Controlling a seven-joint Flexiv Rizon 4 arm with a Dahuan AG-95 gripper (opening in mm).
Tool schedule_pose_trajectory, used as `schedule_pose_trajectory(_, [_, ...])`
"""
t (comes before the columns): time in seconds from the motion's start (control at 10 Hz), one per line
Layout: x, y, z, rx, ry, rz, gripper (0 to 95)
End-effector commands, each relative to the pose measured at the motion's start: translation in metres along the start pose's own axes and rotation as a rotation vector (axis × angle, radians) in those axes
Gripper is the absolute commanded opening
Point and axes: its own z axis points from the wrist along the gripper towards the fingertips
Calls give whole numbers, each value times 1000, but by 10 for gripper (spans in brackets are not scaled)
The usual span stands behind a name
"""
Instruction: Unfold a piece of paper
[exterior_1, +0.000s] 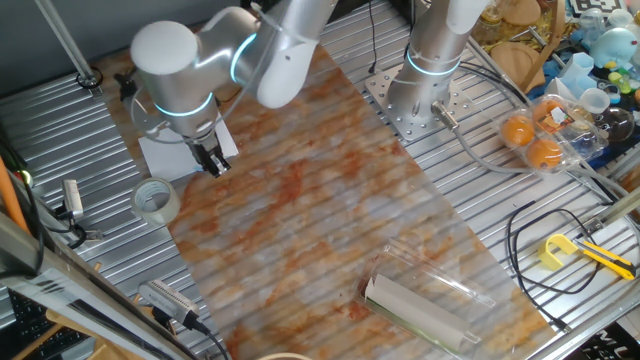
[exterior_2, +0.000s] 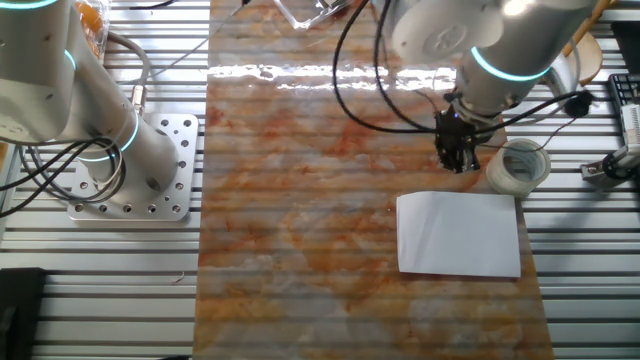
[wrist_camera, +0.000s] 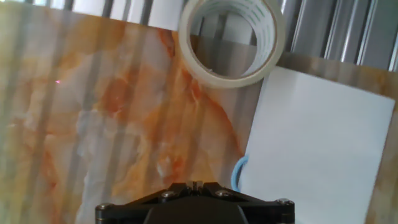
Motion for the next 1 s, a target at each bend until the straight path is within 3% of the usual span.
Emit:
schedule_pose_trajectory(0.1, [-1, -2, 10, 10, -37, 25, 0])
schedule_pose_trajectory(0.6, [-3, -12, 23, 50, -43, 33, 0])
schedule_pose_trajectory(1.0, [-2, -21, 22, 81, -39, 20, 0])
